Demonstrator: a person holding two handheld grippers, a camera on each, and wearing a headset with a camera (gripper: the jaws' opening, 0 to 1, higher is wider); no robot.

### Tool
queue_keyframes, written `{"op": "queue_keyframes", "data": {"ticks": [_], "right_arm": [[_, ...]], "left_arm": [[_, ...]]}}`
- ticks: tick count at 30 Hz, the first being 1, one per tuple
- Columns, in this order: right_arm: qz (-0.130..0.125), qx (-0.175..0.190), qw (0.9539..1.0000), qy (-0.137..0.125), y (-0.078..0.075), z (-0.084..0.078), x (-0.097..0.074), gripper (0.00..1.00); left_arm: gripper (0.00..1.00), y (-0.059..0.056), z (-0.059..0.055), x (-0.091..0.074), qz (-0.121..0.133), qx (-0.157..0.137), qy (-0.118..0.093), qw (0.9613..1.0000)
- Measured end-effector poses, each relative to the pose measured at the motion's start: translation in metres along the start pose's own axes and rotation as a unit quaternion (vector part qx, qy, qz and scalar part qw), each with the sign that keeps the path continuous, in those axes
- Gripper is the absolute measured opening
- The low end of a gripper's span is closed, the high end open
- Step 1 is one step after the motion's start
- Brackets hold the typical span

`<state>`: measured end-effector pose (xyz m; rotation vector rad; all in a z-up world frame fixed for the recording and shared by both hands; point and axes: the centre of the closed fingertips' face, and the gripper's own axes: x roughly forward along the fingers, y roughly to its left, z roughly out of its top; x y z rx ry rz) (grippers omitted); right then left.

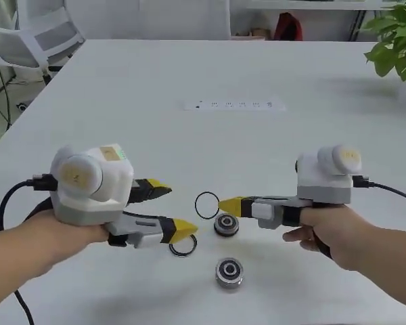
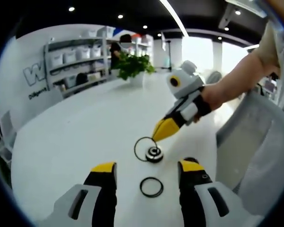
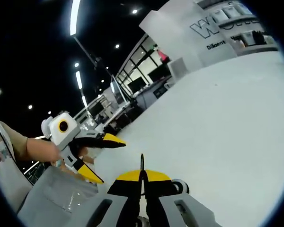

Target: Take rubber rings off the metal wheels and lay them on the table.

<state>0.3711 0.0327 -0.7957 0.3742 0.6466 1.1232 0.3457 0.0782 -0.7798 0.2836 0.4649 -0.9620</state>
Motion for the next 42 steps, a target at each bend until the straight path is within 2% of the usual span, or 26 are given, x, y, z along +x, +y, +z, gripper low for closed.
{"op": "queue_keyframes", "data": {"ticks": [7,19,26,30,42], "right_arm": [[0.012,0.0,0.9999,0.009,0.009,-0.003,0.009,0.0],[0.03,0.004,0.9984,0.047,0.02,-0.028,0.03,0.0],[0.032,0.013,0.9974,0.062,0.02,-0.038,0.038,0.0],[0.029,0.013,0.997,0.071,0.017,-0.043,0.039,0.0],[0.023,0.027,0.9955,0.089,0.012,-0.055,0.041,0.0]], "left_arm": [[0.57,-0.001,-0.01,-0.01,0.005,0.008,0.007,0.9999],[0.6,0.006,-0.021,-0.028,0.022,-0.001,0.008,0.9997],[0.6,0.011,-0.03,-0.034,0.029,-0.006,0.01,0.9995],[0.6,0.01,-0.033,-0.036,0.03,-0.002,0.015,0.9995],[0.6,0.008,-0.035,-0.036,0.03,-0.005,0.016,0.9994]]}}
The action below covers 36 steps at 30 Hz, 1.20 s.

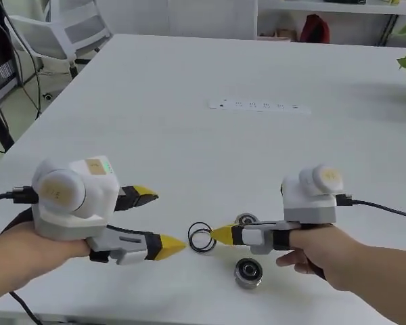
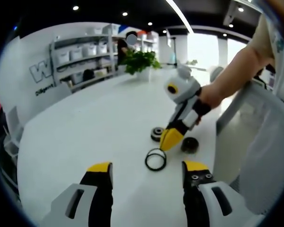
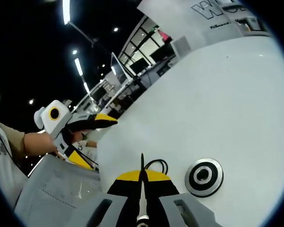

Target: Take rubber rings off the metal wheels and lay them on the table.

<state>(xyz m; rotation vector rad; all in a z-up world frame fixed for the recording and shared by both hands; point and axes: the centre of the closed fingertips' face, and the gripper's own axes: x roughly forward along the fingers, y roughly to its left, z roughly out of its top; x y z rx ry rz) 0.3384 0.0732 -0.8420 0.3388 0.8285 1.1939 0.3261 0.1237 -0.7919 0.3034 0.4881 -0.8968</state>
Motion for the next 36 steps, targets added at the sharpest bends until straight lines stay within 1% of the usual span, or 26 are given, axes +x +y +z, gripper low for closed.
{"op": "queue_keyframes", "data": {"ticks": [4,12,15,18,24,25,32,36], "right_arm": [[-0.004,-0.003,1.0,0.004,-0.001,-0.001,0.001,0.0],[-0.023,-0.009,0.9997,0.008,-0.01,-0.003,0.001,0.0],[-0.027,-0.01,0.9995,0.01,-0.011,-0.005,0.0,0.0],[-0.032,-0.02,0.9992,0.016,-0.012,-0.007,0.001,0.0],[-0.04,-0.036,0.9984,0.018,-0.014,-0.007,0.001,0.07],[-0.042,-0.043,0.998,0.02,-0.014,-0.007,0.001,0.08],[-0.042,-0.055,0.9974,0.022,-0.012,-0.006,-0.001,0.16],[-0.041,-0.064,0.997,0.015,-0.01,-0.001,-0.004,0.17]], "left_arm": [[0.6,0.0,-0.001,0.0,0.0,-0.001,0.002,1.0],[0.59,0.001,-0.003,-0.002,0.003,-0.004,0.005,1.0],[0.59,0.0,-0.004,-0.002,0.003,-0.004,0.005,1.0],[0.59,-0.001,-0.004,-0.001,0.001,-0.005,0.007,1.0],[0.59,-0.002,-0.004,0.0,-0.001,-0.004,0.009,1.0],[0.59,-0.002,-0.003,0.0,-0.001,-0.004,0.009,1.0],[0.59,-0.001,-0.004,0.002,-0.003,-0.003,0.012,0.9999],[0.59,0.0,-0.003,0.003,-0.004,-0.002,0.014,0.9999]]}}
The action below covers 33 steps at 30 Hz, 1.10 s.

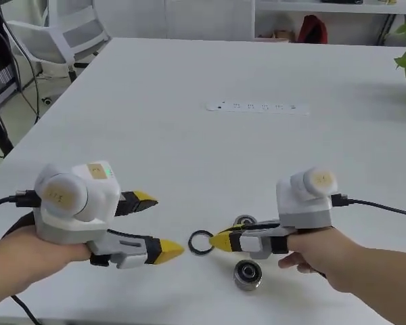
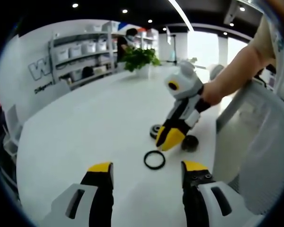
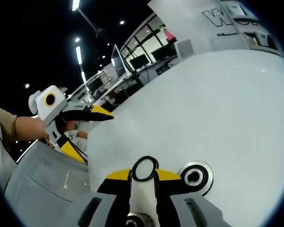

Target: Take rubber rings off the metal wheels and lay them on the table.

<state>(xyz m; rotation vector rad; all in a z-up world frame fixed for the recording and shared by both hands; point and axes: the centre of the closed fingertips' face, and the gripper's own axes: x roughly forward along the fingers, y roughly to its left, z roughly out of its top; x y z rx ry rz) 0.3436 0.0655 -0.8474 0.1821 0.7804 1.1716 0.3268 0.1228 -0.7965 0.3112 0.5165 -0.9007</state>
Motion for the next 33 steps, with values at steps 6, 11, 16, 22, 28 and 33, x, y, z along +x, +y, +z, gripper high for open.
{"op": "queue_keyframes", "data": {"ticks": [6,11,16,22,28,33], "right_arm": [[0.0,-0.006,0.9999,-0.009,0.001,0.007,-0.002,0.2],[0.001,-0.013,0.9998,-0.015,0.003,0.015,-0.006,0.23],[0.0,-0.024,0.9995,-0.021,0.003,0.021,-0.012,0.25],[-0.009,-0.038,0.9986,-0.036,-0.002,0.029,-0.022,0.26],[-0.021,-0.037,0.9978,-0.051,-0.01,0.036,-0.034,0.28],[-0.032,-0.04,0.9969,-0.06,-0.017,0.039,-0.044,0.29]], "left_arm": [[0.59,0.0,0.002,0.003,-0.001,0.0,-0.001,1.0],[0.59,0.0,0.004,0.003,-0.002,0.0,-0.001,1.0],[0.59,0.001,0.009,0.003,-0.003,-0.002,-0.005,1.0],[0.59,0.005,0.012,0.006,-0.002,0.001,-0.005,1.0],[0.58,0.006,0.017,0.011,-0.005,0.003,-0.007,1.0],[0.58,0.006,0.021,0.017,-0.009,0.007,-0.006,0.9999]]}}
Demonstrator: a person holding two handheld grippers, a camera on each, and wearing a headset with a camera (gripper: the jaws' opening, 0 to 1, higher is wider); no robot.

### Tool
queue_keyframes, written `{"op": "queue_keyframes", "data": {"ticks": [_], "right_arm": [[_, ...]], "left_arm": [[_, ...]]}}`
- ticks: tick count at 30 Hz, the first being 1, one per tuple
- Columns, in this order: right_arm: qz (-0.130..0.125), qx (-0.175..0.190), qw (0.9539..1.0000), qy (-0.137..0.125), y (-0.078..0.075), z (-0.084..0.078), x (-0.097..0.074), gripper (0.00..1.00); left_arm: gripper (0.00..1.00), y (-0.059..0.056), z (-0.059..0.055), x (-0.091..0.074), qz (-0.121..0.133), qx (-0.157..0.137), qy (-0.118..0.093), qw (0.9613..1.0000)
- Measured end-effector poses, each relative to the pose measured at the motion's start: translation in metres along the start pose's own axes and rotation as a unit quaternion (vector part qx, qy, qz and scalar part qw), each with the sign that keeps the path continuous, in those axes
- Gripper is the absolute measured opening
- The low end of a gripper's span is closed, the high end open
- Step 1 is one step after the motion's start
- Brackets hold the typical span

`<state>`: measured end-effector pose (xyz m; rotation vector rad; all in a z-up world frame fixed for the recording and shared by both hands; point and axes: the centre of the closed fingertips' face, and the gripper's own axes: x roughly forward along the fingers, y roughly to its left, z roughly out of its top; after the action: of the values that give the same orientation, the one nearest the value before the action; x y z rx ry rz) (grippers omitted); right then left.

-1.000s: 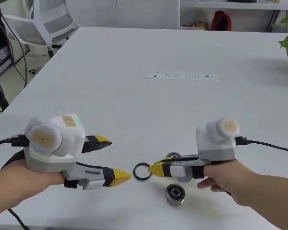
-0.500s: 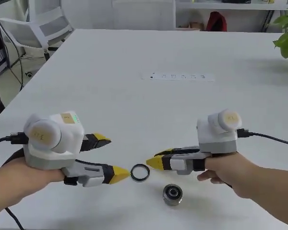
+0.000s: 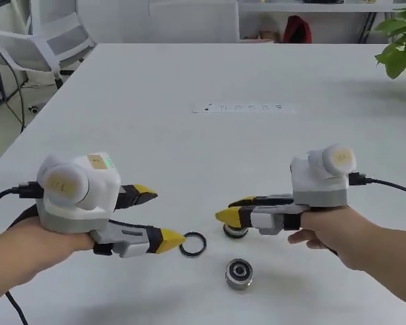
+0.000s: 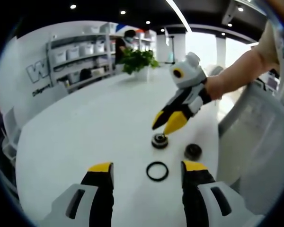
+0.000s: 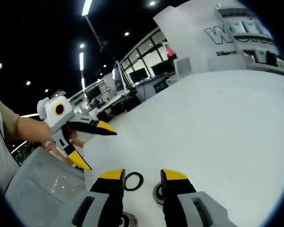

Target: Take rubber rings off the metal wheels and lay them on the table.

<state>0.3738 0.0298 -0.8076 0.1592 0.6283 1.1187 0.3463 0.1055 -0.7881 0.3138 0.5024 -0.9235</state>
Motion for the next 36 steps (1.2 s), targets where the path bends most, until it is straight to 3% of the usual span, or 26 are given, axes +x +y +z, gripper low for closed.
{"op": "queue_keyframes", "data": {"ticks": [16,36], "right_arm": [[-0.034,-0.019,0.9992,-0.006,-0.027,-0.003,-0.027,0.32],[-0.046,-0.051,0.9974,0.023,-0.041,-0.027,-0.032,0.32]], "left_arm": [[0.58,0.001,0.007,0.021,-0.008,0.004,0.005,0.9999],[0.56,-0.003,0.007,0.048,-0.023,0.006,0.016,0.9996]]}}
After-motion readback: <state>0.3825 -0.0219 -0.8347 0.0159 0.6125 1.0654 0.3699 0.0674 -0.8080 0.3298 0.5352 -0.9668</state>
